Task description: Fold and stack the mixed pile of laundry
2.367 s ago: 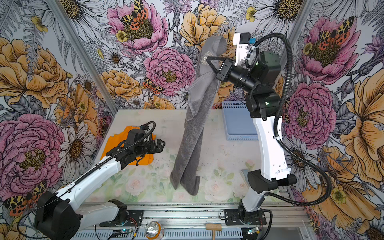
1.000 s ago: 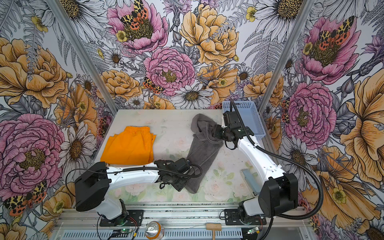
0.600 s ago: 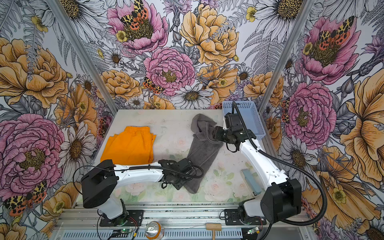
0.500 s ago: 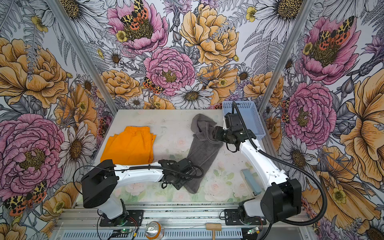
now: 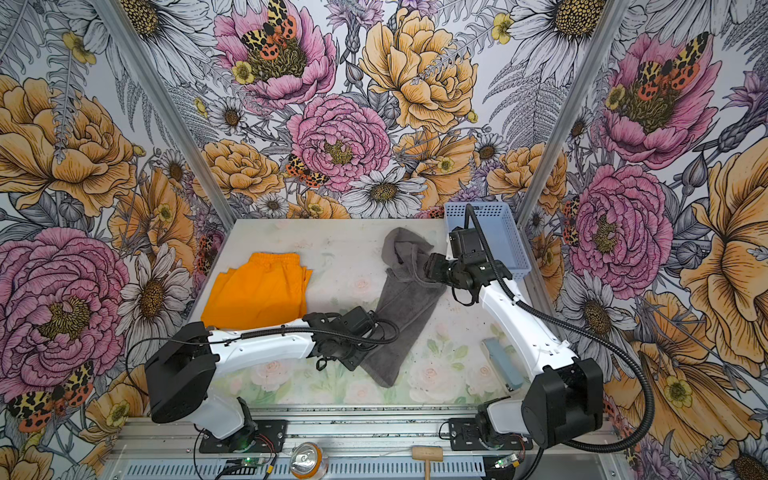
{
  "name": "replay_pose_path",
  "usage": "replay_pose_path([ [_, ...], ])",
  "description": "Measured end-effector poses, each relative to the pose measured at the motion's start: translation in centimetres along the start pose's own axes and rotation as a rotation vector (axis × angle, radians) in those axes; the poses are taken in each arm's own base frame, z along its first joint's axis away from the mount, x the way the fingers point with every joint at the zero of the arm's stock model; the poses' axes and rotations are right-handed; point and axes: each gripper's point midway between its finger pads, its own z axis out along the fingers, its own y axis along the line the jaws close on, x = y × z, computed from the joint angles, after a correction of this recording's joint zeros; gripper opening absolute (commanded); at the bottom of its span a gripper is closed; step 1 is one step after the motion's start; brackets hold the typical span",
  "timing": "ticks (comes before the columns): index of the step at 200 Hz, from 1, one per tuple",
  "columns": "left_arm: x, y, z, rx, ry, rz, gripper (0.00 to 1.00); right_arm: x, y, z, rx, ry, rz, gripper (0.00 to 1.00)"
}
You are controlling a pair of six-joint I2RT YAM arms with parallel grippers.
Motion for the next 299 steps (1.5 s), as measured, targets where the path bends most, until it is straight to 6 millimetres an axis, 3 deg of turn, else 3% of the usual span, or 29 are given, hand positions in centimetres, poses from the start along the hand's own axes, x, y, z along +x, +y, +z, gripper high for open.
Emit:
replay_pose_path([
  [21,-0.5,1.0,-0.8,0.014,-0.030,-0.041,0.01,1.4,-0.6,0.4,0.003,0.028,0.016,0.61],
  [33,-0.8,1.4,-1.2,0.015,-0.044,-0.051,0.36,2.3,-1.0,0.5,0.005,0.044,0.024,0.61],
  [45,-1.0,1.4,-1.5,0.019,-0.055,-0.051,0.63,3.1,-1.4,0.5,0.010,0.055,0.030,0.61],
  [64,-0.7,0.7,-1.6,0.024,-0.060,-0.019,0.86,4.0,-1.8,0.2,0.011,0.061,0.036,0.61],
  [74,-0.4,0.2,-1.6,0.022,-0.056,0.011,0.91,4.1,-1.8,0.0,0.009,0.057,0.035,0.61],
  [111,0.3,-1.3,-1.1,0.019,-0.041,0.071,0.88,4.1,-1.8,-0.3,0.004,0.050,0.043,0.61],
  [172,1.5,-0.8,2.6,-0.029,0.068,0.113,0.69,4.1,-1.8,-0.3,0.004,0.050,0.044,0.61],
  [212,1.1,0.1,2.9,-0.020,0.066,0.084,0.62,4.1,-1.8,-0.3,0.004,0.049,0.043,0.61],
  [299,1.1,-0.1,2.9,0.060,0.081,0.050,0.25,4.1,-1.8,-0.3,0.004,0.049,0.043,0.62],
])
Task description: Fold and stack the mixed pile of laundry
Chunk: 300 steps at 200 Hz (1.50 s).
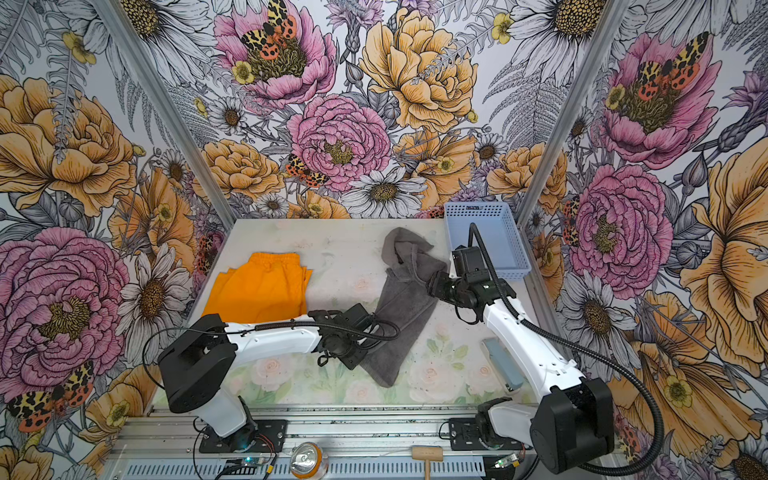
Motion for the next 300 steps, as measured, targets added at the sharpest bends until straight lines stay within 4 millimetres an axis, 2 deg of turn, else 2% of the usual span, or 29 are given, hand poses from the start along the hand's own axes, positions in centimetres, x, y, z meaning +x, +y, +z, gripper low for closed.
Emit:
replay_pose_path([
  [37,-0.7,0.4,-1.2,0.042,-0.034,-0.048,0.02,0.9,-0.2,0.3,-0.006,0.020,0.008,0.62],
  [53,-1.5,0.8,-2.5,0.067,-0.076,-0.072,0.00,2.3,-0.4,0.6,-0.012,0.047,0.009,0.61],
  [74,-2.6,1.6,-4.6,0.102,-0.145,-0.124,0.00,5.6,-0.2,1.2,-0.028,0.116,-0.007,0.61],
  [102,-3.8,2.9,-7.5,0.153,-0.233,-0.210,0.00,11.4,0.6,2.7,-0.045,0.260,-0.061,0.62],
  [126,-4.7,4.2,-9.5,0.199,-0.299,-0.285,0.00,16.2,0.7,4.8,-0.038,0.383,-0.090,0.63],
  [144,-5.3,4.8,-10.8,0.233,-0.346,-0.327,0.00,18.3,0.4,6.6,-0.011,0.446,-0.093,0.64],
  [163,-5.8,5.1,-11.8,0.261,-0.381,-0.350,0.00,19.1,0.2,8.5,0.012,0.479,-0.092,0.60],
  [169,-5.8,5.2,-12.0,0.267,-0.389,-0.354,0.00,18.7,0.8,8.8,0.002,0.472,-0.093,0.55],
  [181,-5.9,5.2,-12.4,0.276,-0.400,-0.363,0.00,18.1,1.4,10.0,-0.002,0.460,-0.087,0.32],
  [192,-5.8,5.2,-12.7,0.285,-0.409,-0.369,0.00,17.8,1.5,10.4,-0.004,0.448,-0.095,0.17],
  [216,-5.2,5.2,-13.2,0.294,-0.423,-0.385,0.00,17.6,0.5,9.6,0.047,0.440,-0.098,0.00],
  [237,-4.4,5.2,-13.6,0.300,-0.438,-0.403,0.00,15.8,0.5,6.7,0.069,0.397,-0.123,0.00],
  [261,-3.7,5.3,-13.8,0.308,-0.463,-0.435,0.00,11.1,2.7,2.4,0.048,0.297,-0.155,0.00],
  [283,-3.2,5.6,-13.7,0.316,-0.491,-0.476,0.00,7.2,5.7,-0.1,0.006,0.235,-0.206,0.41],
  [289,-3.0,5.8,-13.6,0.316,-0.496,-0.491,0.00,6.4,6.5,-0.4,-0.003,0.229,-0.224,0.47],
  [300,-2.6,6.1,-13.2,0.315,-0.499,-0.521,0.00,5.5,7.4,-0.1,-0.006,0.227,-0.248,0.52],
])
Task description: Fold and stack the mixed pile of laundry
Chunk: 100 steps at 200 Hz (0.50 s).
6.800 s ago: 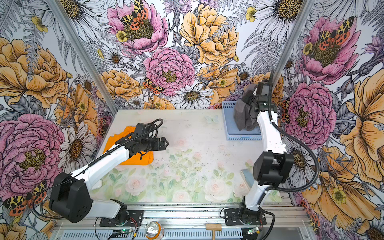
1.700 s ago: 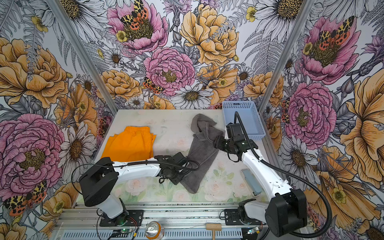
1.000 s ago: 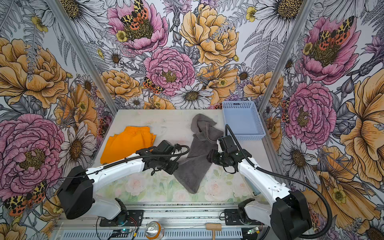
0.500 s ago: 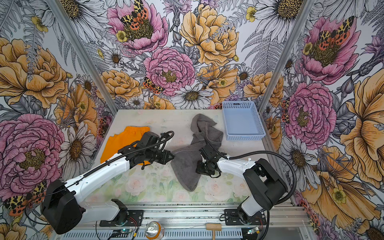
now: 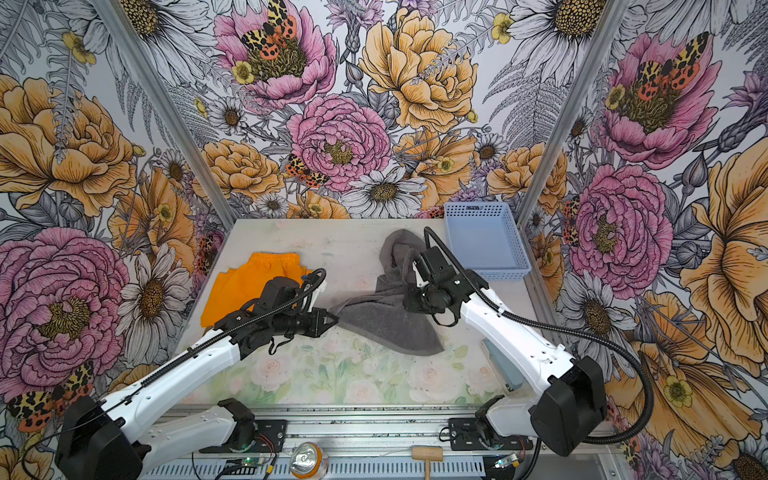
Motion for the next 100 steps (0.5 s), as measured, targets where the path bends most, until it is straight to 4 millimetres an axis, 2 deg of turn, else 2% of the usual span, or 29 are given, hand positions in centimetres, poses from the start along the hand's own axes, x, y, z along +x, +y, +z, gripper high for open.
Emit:
replay_pose_path([
  [13,0.5,0.9,0.3,-0.014,-0.002,-0.036,0.00,-0.3,0.0,0.9,0.017,0.022,-0.020,0.55],
  [29,1.2,2.0,0.6,-0.038,0.007,-0.074,0.00,0.6,-1.0,2.4,0.057,0.077,-0.024,0.55],
  [54,2.2,3.0,1.0,-0.057,0.020,-0.113,0.00,3.8,-3.5,3.7,0.122,0.146,-0.009,0.54],
  [80,2.4,3.4,1.2,-0.063,0.019,-0.129,0.00,7.5,-6.1,3.9,0.177,0.204,0.017,0.49],
  [100,2.2,3.5,1.2,-0.065,0.008,-0.132,0.00,8.7,-7.3,4.5,0.192,0.190,0.039,0.43],
])
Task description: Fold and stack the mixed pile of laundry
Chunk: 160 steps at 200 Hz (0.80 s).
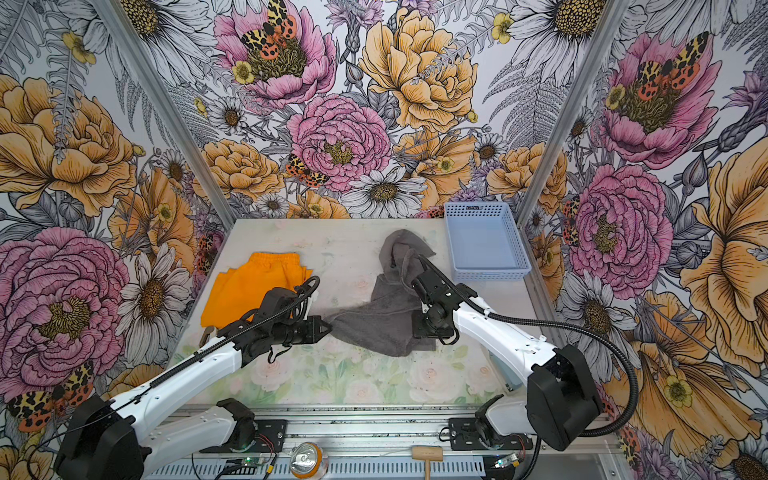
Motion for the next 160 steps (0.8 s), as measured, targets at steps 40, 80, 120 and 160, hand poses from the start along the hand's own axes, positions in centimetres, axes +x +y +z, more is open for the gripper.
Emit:
replay_pose_path([
  [40,-0.3,0.3,0.4,-0.007,0.000,-0.008,0.00,4.7,-4.1,3.7,0.112,0.122,0.062,0.41],
  [80,-0.2,0.5,0.6,-0.011,0.006,-0.011,0.00,3.3,-4.0,5.3,0.124,0.090,0.070,0.41],
  [120,-0.2,0.5,0.6,-0.011,0.006,-0.011,0.00,2.0,-3.8,6.5,0.137,0.076,0.068,0.38],
  [160,-0.2,0.4,0.6,-0.011,0.005,-0.018,0.00,1.0,-3.5,6.9,0.140,0.058,0.065,0.17],
])
